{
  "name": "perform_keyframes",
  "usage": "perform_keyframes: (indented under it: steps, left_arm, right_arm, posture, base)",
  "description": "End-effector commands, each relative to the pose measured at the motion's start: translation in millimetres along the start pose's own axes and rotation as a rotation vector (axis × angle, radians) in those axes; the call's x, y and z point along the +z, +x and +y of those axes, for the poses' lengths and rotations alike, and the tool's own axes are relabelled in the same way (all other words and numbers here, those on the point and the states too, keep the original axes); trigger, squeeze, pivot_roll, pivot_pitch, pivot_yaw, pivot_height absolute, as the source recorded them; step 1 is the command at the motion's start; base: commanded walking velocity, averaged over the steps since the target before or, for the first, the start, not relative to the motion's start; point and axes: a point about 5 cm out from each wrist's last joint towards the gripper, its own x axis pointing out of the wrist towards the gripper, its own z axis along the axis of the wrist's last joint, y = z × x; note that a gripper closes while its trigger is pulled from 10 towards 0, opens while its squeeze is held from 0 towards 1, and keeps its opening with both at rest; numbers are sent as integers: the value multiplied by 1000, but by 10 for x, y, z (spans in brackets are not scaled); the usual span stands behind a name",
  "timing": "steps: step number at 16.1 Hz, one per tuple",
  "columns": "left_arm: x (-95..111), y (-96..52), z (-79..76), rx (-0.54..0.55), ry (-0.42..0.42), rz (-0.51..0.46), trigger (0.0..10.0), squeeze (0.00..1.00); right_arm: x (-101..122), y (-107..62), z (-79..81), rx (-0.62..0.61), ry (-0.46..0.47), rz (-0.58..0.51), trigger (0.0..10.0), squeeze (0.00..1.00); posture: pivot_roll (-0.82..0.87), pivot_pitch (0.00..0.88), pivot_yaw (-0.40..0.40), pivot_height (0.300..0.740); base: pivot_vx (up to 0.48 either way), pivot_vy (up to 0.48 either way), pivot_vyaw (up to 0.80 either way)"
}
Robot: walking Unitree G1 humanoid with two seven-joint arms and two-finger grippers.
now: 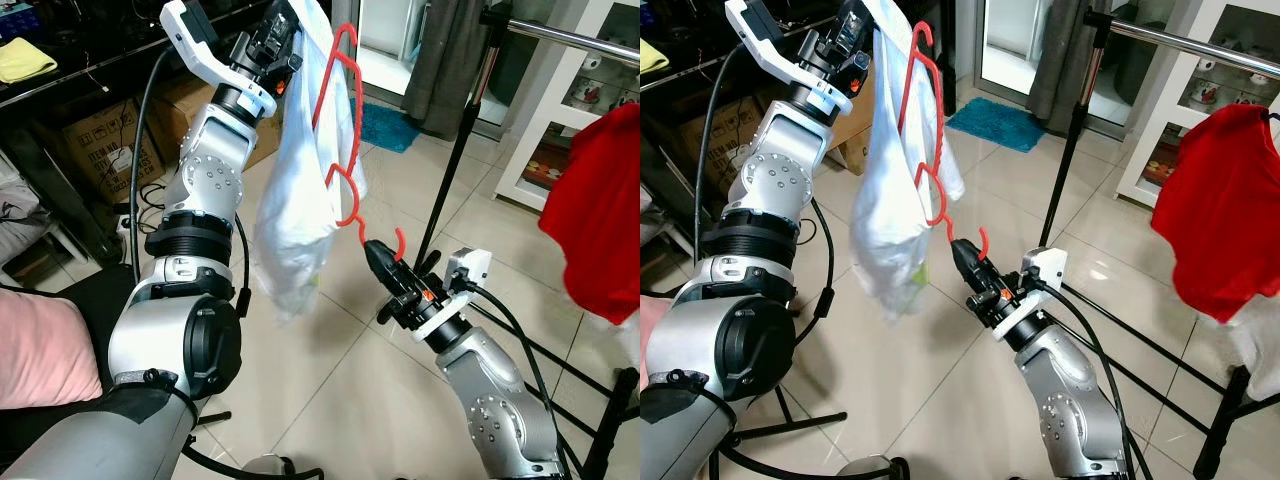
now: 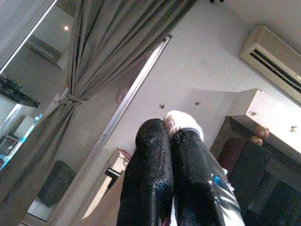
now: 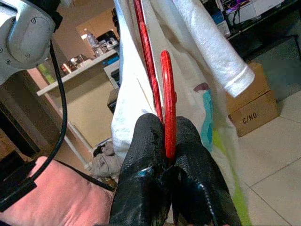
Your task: Hang hanger
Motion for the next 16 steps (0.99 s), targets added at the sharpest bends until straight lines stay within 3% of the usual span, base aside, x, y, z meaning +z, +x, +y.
perform_keyframes:
  steps: [1,5,6,7,10,12,16]
  left_arm:
    - [122,110,-76,-29,15,-35,0,0]
    - [115,91,-50,-25,34,-13,0,0]
    - [80,57,-33,-31,67,33,0,0]
    - [14,-39,37,-14,156,119,0,0]
    - [36,-243,253,119,251,170,0,0]
    - [56,-351,318,158,236,158,0,0]
    - [-178,-504,190,114,196,204,0,0]
  right_arm:
    - [32,21,0,11,1,-18,0,0]
    - [121,22,-32,-2,14,-68,0,0]
    - [185,8,-45,-6,4,-87,0,0]
    - [342,-40,-62,-17,-9,-135,0,0]
    - [668,-182,-96,-52,-23,-253,0,0]
    - [811,-215,-134,-119,-60,-312,0,0]
    - [982,-152,-252,-289,-107,-386,0,0]
  posture:
    - [95,68,80,740]
    - [89,56,78,740]
    - [88,50,76,740]
    - [89,38,72,740]
    - [83,24,69,740]
    - [76,10,71,740]
    - [63,0,70,740]
  base:
    - [0,0,0]
    - [0,0,0]
    - [0,0,0]
    - [0,0,0]
    - [0,0,0]
    - [0,0,0]
    - [0,0,0]
